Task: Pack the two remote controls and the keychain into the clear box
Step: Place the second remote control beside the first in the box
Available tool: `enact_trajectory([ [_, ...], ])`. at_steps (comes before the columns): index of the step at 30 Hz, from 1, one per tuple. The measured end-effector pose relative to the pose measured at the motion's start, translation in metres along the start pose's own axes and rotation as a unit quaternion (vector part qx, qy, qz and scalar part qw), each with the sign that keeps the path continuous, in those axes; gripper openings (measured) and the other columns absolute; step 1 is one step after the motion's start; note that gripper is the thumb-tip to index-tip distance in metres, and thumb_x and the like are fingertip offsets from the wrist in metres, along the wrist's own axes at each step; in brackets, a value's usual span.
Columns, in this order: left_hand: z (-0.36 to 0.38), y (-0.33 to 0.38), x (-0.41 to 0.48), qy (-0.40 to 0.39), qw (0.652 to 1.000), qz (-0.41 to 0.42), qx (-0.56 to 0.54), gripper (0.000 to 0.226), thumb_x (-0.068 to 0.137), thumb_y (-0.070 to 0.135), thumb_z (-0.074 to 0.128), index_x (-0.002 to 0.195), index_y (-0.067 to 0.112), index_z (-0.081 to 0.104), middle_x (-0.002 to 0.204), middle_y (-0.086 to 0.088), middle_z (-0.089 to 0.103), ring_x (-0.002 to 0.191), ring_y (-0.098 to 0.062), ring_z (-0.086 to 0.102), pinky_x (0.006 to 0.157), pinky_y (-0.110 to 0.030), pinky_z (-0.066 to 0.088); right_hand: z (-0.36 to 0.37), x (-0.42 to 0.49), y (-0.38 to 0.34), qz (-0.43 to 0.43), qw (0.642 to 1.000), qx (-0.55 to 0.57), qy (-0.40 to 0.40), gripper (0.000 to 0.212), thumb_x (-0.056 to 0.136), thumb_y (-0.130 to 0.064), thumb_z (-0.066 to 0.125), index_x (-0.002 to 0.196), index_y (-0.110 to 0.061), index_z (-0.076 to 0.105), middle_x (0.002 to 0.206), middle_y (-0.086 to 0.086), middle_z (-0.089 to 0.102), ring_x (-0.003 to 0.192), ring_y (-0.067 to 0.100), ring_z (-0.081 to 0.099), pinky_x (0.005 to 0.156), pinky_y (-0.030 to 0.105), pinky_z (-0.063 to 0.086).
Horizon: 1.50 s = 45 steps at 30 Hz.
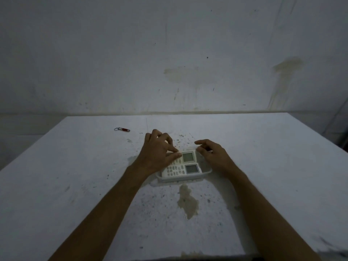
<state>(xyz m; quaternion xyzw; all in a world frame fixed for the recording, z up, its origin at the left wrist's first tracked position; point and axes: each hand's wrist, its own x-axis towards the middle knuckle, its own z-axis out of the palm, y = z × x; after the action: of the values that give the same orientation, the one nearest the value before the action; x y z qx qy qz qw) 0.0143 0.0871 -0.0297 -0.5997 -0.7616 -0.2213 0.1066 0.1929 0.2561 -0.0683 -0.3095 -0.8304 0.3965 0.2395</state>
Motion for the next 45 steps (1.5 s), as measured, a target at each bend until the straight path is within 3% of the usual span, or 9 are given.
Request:
enact_trajectory([
  [4, -0.002, 0.008, 0.001, -0.043, 0.999, -0.002, 0.02, 0.034, 0.091, 0.054, 0.064, 0.114, 0.032, 0.078, 0.122, 0.007, 0.058, 0.12, -0.021, 0.041, 0.099, -0.037, 0.028, -0.001, 0.0, 0.0, 0.006, 1.0, -0.002, 0.003, 0.025, 0.099, -0.036, 0.055, 0.121, -0.043, 0.066, 0.108, -0.014, 0.071, 0.1, 0.003, 0.064, 0.09, 0.028, 0.052],
  [8, 0.003, 0.02, 0.0, 0.046, 0.998, 0.032, -0.002, 0.034, 0.087, 0.035, 0.075, 0.12, 0.03, 0.072, 0.12, 0.0, 0.065, 0.108, -0.022, 0.056, 0.092, -0.032, 0.034, -0.001, -0.003, -0.001, 0.001, 1.0, 0.009, -0.008, 0.023, 0.102, -0.036, 0.052, 0.122, -0.041, 0.063, 0.114, -0.013, 0.069, 0.099, 0.001, 0.063, 0.09, 0.028, 0.054],
  [13, 0.014, 0.052, -0.001, -0.05, 0.998, 0.036, -0.013, 0.051, 0.086, 0.069, 0.056, 0.127, 0.039, 0.066, 0.134, 0.005, 0.061, 0.124, -0.019, 0.048, 0.104, -0.042, 0.033, -0.003, -0.005, -0.002, -0.029, 0.999, 0.023, 0.001, 0.028, 0.107, -0.03, 0.044, 0.126, -0.031, 0.065, 0.11, -0.012, 0.073, 0.104, 0.007, 0.068, 0.094, 0.029, 0.054],
  [16, 0.018, 0.06, 0.003, -0.11, 0.994, 0.013, -0.022, 0.06, 0.081, 0.073, 0.06, 0.132, 0.04, 0.061, 0.141, 0.003, 0.054, 0.131, -0.022, 0.041, 0.106, -0.044, 0.031, -0.008, -0.005, -0.004, -0.043, 0.998, 0.037, -0.004, 0.03, 0.104, -0.013, 0.049, 0.125, -0.026, 0.067, 0.107, -0.008, 0.076, 0.099, 0.007, 0.072, 0.093, 0.028, 0.058],
  [24, 0.016, 0.044, 0.008, -0.176, 0.981, -0.083, -0.014, 0.066, 0.073, 0.079, 0.063, 0.134, 0.054, 0.051, 0.134, -0.008, 0.039, 0.127, -0.03, 0.032, 0.103, -0.045, 0.029, -0.014, -0.004, -0.005, -0.066, 0.996, 0.056, -0.017, 0.031, 0.101, -0.005, 0.056, 0.127, -0.017, 0.068, 0.11, -0.002, 0.078, 0.101, 0.004, 0.072, 0.087, 0.016, 0.056],
  [31, 0.01, 0.036, 0.002, -0.213, 0.975, -0.061, -0.003, 0.063, 0.078, 0.083, 0.053, 0.136, 0.059, 0.046, 0.137, -0.007, 0.036, 0.127, -0.027, 0.029, 0.102, -0.045, 0.026, -0.012, -0.004, -0.008, -0.059, 0.997, 0.054, -0.021, 0.031, 0.102, -0.005, 0.055, 0.127, -0.02, 0.066, 0.109, -0.006, 0.077, 0.097, 0.0, 0.071, 0.081, 0.012, 0.055],
  [36, 0.01, 0.033, 0.005, -0.236, 0.971, -0.044, 0.011, 0.061, 0.076, 0.086, 0.051, 0.13, 0.057, 0.043, 0.13, -0.008, 0.047, 0.121, -0.029, 0.035, 0.098, -0.047, 0.028, -0.01, -0.005, -0.011, -0.055, 0.997, 0.044, -0.022, 0.03, 0.103, -0.006, 0.053, 0.123, -0.022, 0.068, 0.11, -0.007, 0.076, 0.1, 0.004, 0.071, 0.089, 0.019, 0.055],
  [41, 0.009, 0.029, 0.002, -0.219, 0.975, -0.031, 0.014, 0.056, 0.081, 0.081, 0.051, 0.129, 0.051, 0.047, 0.135, -0.006, 0.05, 0.125, -0.028, 0.038, 0.101, -0.046, 0.028, -0.011, -0.005, -0.014, -0.041, 0.997, 0.048, -0.04, 0.03, 0.104, -0.007, 0.051, 0.121, -0.025, 0.068, 0.111, -0.008, 0.075, 0.099, 0.003, 0.07, 0.083, 0.015, 0.054],
  [45, -0.005, 0.005, -0.001, -0.194, 0.976, -0.034, -0.089, 0.04, 0.088, 0.064, 0.061, 0.123, 0.046, 0.059, 0.137, 0.002, 0.056, 0.126, -0.021, 0.047, 0.105, -0.045, 0.04, -0.015, 0.012, -0.021, 0.019, 0.994, 0.066, -0.08, 0.027, 0.107, -0.025, 0.048, 0.122, -0.024, 0.071, 0.11, -0.007, 0.075, 0.101, 0.006, 0.068, 0.083, 0.021, 0.052],
])
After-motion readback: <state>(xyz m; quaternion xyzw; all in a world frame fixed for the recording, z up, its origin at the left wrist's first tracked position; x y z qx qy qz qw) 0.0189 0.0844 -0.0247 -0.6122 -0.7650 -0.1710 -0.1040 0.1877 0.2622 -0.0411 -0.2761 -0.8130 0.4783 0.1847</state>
